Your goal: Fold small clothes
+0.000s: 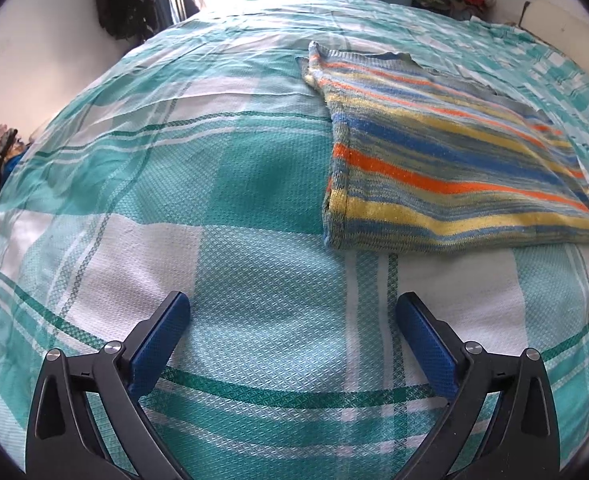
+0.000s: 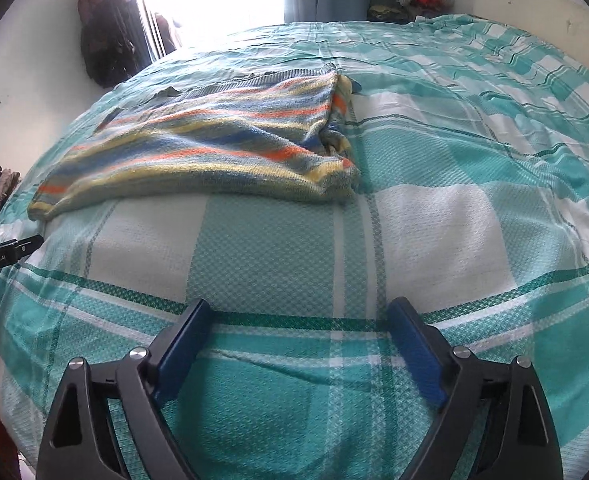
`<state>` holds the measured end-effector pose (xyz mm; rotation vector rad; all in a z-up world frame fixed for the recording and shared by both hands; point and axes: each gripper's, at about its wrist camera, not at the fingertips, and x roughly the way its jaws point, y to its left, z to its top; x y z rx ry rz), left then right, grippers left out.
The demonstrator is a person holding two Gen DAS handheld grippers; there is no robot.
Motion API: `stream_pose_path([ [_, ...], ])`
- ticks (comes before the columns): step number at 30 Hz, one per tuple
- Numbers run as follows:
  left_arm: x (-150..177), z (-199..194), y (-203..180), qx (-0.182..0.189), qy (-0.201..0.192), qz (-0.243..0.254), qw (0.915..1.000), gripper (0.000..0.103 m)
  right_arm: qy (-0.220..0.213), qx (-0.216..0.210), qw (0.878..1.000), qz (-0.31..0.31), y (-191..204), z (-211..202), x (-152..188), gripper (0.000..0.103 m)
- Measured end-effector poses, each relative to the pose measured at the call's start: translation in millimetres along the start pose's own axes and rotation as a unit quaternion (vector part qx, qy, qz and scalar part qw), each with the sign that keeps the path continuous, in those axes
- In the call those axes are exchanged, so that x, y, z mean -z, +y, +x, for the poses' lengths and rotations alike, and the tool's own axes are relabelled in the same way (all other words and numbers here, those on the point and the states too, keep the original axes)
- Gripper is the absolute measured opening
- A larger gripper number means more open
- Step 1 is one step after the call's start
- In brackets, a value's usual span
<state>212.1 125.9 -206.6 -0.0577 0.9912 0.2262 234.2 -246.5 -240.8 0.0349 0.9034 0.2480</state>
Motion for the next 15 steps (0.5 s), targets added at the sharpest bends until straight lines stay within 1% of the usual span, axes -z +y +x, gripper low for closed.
stream_pose_path([
  [15,1.9,1.9,-2.9,-0.006,-0.004,0.006,1.0000,0.102,-0.016,0.006,1.000,-0.009,3.1,2.9,1.8,0.091],
])
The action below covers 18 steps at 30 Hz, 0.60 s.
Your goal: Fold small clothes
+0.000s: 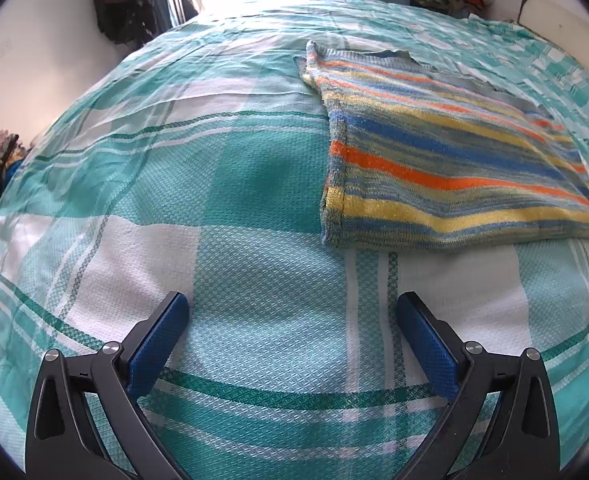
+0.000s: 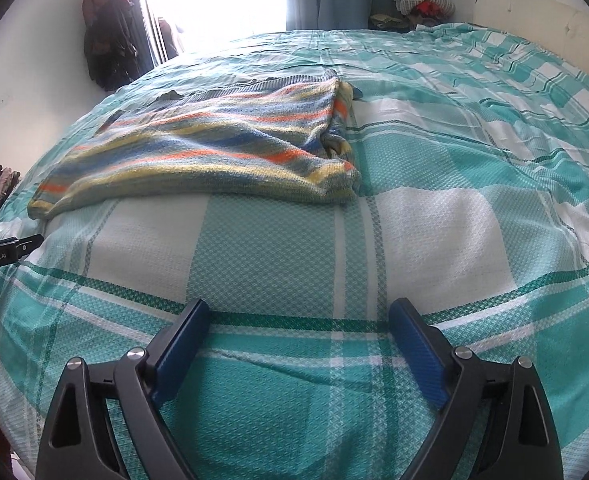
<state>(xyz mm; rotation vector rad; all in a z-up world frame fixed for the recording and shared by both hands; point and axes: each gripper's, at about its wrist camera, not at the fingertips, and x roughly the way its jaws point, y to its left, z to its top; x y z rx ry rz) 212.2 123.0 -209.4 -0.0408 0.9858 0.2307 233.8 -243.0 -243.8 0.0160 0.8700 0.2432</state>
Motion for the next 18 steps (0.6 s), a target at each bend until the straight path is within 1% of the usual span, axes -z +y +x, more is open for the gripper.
stream_pose_path([
  [12,-3,-4,-1,-0.004,0.002,0.005,1.0000,0.102,-0.001,0.000,1.000,-0.002,0,2,0,0.093],
  [14,-3,-15,-4,-0.008,0.005,0.018,0.9998,0.101,0.004,-0.005,1.000,0.002,-1,1,-1,0.093],
  [15,-1,-25,-8,-0.011,0.000,0.028,0.9995,0.101,0.011,-0.010,1.000,0.005,-2,0,-3,0.093],
  [16,1,-37,-13,-0.007,-0.011,0.039,0.9992,0.101,0.021,-0.017,1.000,0.011,-3,-2,-5,0.093],
  [17,3,-49,-21,0.006,-0.025,0.052,0.9983,0.101,0.028,-0.023,0.999,0.015,-5,-4,-7,0.093],
  [18,4,-62,-33,0.021,-0.039,0.071,0.9965,0.101,0.037,-0.042,0.998,0.028,-10,-9,-12,0.093],
])
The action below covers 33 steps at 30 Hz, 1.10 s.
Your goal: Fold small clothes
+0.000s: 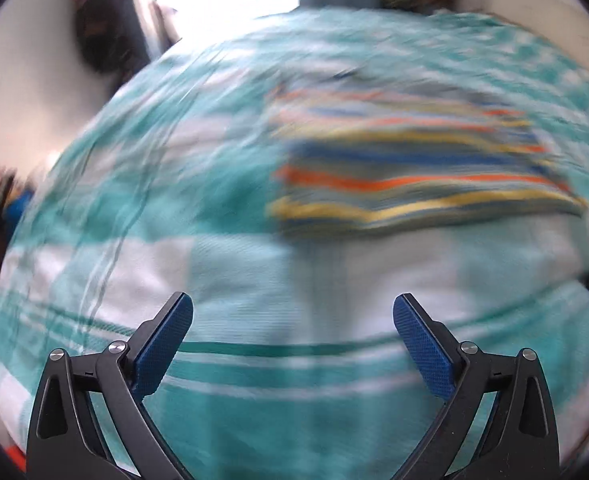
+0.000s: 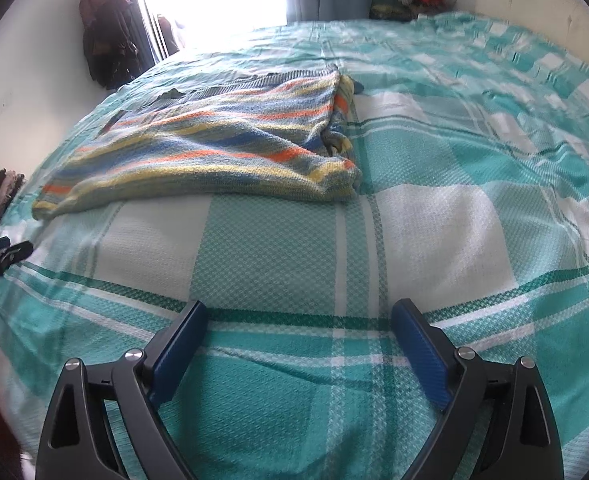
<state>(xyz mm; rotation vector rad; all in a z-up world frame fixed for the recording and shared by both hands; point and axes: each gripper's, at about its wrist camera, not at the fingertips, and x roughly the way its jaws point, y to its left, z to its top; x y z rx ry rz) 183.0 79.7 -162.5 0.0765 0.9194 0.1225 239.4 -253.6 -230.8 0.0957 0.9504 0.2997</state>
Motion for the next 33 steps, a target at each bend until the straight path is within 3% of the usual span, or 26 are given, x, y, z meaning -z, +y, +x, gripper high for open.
stream_pose_path([
  [3,-16,-25,-48,0.064,-0.038,0.057,0.9956,0.101,0.006,-0.070,0.997,0.041,-20,-14,-17,0.092],
  [7,-53,-21,-144,0.147,-0.054,0.148,0.9766,0.100,-0.019,-0.080,0.995,0.050,-59,-34,-66,0.091],
  [11,-69,15,-251,0.174,-0.042,0.249,0.9518,0.088,-0.013,-0.104,0.992,0.068,-96,-28,-120,0.087],
  [14,-72,47,-297,0.165,-0.004,0.275,0.9472,0.082,0.030,-0.153,0.985,0.076,-109,3,-157,0.082],
  [15,-72,58,-305,0.164,0.006,0.274,0.9477,0.073,0.046,-0.171,0.981,0.073,-108,16,-169,0.080],
  [17,-74,64,-309,0.175,0.004,0.258,0.9501,0.044,0.065,-0.185,0.979,0.058,-103,42,-189,0.080],
  [18,-76,65,-307,0.170,0.002,0.251,0.9529,0.018,0.077,-0.188,0.978,0.052,-100,58,-198,0.080],
  [19,-79,66,-304,0.162,0.001,0.243,0.9565,0.012,0.091,-0.190,0.976,0.051,-98,76,-206,0.080],
  [21,-84,67,-296,0.182,0.007,0.220,0.9583,0.010,0.113,-0.194,0.972,0.069,-96,110,-217,0.079],
  [23,-88,67,-285,0.200,0.009,0.203,0.9585,0.009,0.123,-0.198,0.968,0.093,-93,137,-224,0.069],
  [25,-92,62,-275,0.213,0.005,0.188,0.9587,0.008,0.101,-0.170,0.975,0.106,-88,146,-232,0.023],
  [26,-94,58,-269,0.220,0.001,0.178,0.9590,0.008,0.090,-0.170,0.974,0.118,-84,143,-235,0.011],
  [30,-115,25,-203,0.249,-0.030,0.091,0.9636,0.008,0.029,-0.204,0.975,0.085,-38,103,-257,0.011],
  [33,-122,6,-144,0.254,-0.049,0.028,0.9655,0.008,0.014,-0.235,0.971,0.049,17,85,-277,0.011],
])
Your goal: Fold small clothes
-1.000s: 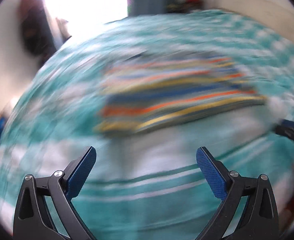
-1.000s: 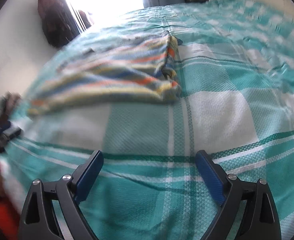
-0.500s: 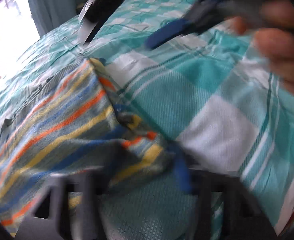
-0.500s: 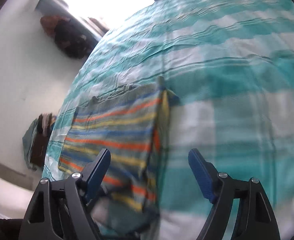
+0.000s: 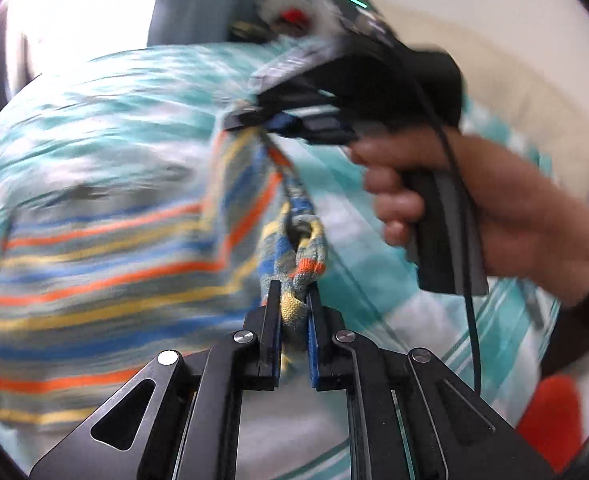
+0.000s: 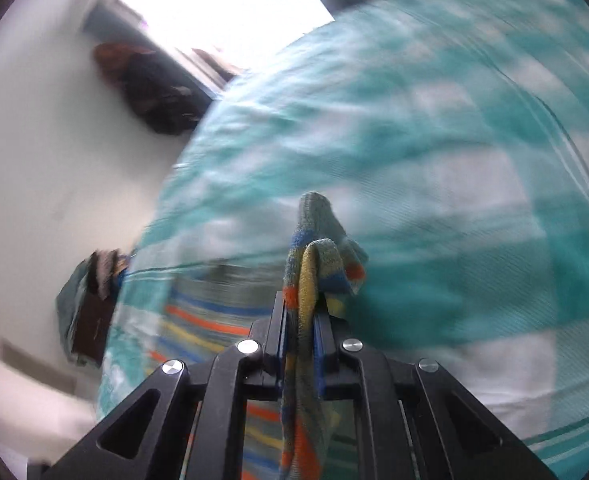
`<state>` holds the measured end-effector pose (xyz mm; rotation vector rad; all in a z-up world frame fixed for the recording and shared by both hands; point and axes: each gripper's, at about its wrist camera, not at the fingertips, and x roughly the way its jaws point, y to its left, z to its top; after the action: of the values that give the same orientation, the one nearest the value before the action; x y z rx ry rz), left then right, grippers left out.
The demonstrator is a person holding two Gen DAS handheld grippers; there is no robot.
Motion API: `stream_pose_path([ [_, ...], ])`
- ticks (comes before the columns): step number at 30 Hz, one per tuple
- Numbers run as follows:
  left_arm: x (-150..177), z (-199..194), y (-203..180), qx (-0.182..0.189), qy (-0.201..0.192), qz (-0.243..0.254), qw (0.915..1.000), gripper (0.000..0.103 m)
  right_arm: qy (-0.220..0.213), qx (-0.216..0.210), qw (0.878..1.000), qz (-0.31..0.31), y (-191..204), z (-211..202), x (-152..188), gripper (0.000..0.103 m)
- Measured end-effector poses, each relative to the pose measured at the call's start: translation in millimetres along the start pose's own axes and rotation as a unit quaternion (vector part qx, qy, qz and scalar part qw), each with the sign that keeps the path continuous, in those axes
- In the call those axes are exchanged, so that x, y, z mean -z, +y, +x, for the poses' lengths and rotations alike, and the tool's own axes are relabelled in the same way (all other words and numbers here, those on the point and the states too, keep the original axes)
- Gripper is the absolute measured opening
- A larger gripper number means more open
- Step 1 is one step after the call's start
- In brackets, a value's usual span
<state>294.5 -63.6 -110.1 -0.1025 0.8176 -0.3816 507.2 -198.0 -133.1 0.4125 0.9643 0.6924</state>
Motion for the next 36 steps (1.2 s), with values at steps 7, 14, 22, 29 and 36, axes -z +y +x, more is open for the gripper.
stream_pose_path([
  [7,25,-83,123,-0.073,-0.039,-0.118,0.9895,0.008,0.041,-0.038,0.997,-0.061,118,84,-3,0.011],
  [14,71,-62,189,-0.122,0.020,-0.192,0.9736,0.016,0.099,-0.023,0.992,-0.072,162,178,38,0.026],
  [22,99,-109,214,-0.131,-0.013,-0.233,0.9636,0.055,0.033,0.016,0.990,-0.138,140,76,63,0.058],
  [29,70,-63,200,-0.127,0.010,-0.171,0.9770,0.031,0.074,0.051,0.968,-0.233,136,38,145,0.034],
  [36,67,-70,210,-0.139,0.050,-0.177,0.9730,0.008,0.092,0.095,0.963,-0.235,128,78,214,0.039],
])
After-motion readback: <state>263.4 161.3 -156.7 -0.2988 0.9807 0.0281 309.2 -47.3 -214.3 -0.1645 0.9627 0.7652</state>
